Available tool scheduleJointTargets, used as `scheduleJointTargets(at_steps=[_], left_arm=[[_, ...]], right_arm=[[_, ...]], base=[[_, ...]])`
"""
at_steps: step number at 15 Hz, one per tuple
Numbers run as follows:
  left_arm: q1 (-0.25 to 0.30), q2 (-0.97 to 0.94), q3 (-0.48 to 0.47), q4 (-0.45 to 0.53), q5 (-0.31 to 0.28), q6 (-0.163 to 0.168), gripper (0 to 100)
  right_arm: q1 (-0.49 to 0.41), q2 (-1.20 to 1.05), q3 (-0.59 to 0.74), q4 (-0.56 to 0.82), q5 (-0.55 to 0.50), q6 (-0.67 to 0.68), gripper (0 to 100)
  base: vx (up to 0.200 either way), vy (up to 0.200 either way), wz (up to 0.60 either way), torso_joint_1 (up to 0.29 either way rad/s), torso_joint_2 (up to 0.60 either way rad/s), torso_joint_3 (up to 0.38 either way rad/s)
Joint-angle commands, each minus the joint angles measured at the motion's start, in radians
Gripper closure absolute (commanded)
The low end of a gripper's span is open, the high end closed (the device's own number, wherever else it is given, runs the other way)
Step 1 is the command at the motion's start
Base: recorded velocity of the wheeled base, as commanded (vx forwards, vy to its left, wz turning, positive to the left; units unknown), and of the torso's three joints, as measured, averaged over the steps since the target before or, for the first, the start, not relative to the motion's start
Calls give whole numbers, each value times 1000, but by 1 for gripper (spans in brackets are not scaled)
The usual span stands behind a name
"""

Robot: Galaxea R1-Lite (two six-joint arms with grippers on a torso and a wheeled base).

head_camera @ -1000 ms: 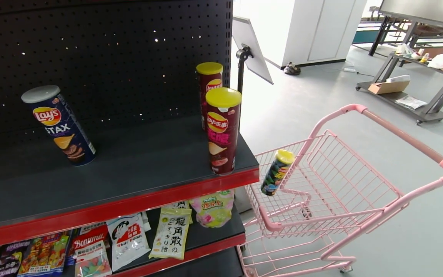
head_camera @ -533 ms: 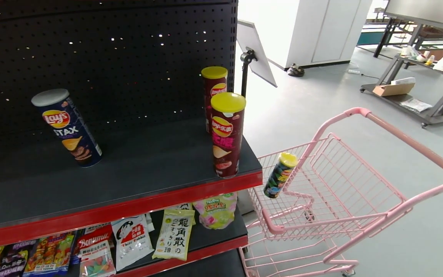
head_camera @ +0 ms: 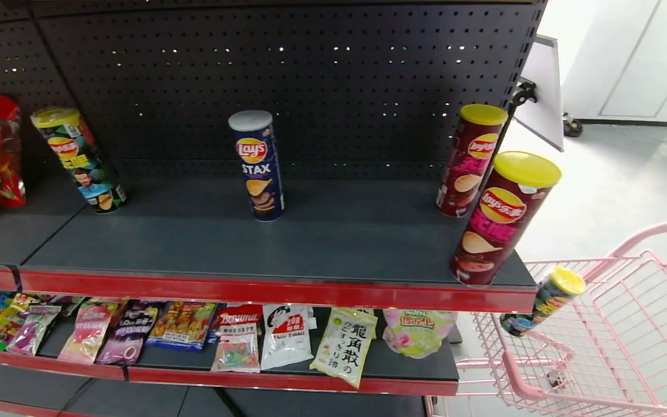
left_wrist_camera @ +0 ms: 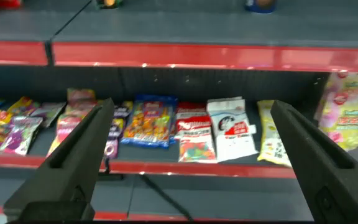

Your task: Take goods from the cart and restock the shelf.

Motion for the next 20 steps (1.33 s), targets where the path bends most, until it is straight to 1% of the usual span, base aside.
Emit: scheduleJointTargets(at_steps=[1,6,9,12,15,16,17,18,19,20], left_arm=[[0,0,0,0,0,1,0],[0,0,0,0,0,2,0],[0,0,0,0,0,2,0],[0,0,0,0,0,2,0],[0,0,-1,0,0,2,0],[0,0,0,0,0,2,0],[0,0,0,0,0,2,0],[0,0,0,0,0,2,0],[0,0,0,0,0,2,0],[0,0,-1,0,0,2,0]], right_arm=[[1,-56,24,2,0,3,100],[1,-180,78,1,-2,5,100],[-4,-191,76,1,-2,5,100],[5,-211,81,-3,27,3,100],[4,-210,76,-1,30,5,100],[10,-207,76,-3,60,11,100],[21,-211,78,-1,122,22,100],[24,-214,81,1,158,26,100],[21,-214,87,-1,175,29,100],[24,-214,90,-1,179,28,100]], base=[[0,0,0,0,0,0],[0,200,0,3,0,-1],[0,200,0,-1,2,-2],[0,200,0,2,1,2],[0,200,0,1,4,1],[0,200,0,-2,2,2],[0,0,0,0,0,0],[0,0,0,0,0,0],[0,0,0,0,0,0],[200,0,0,12,-2,-2]])
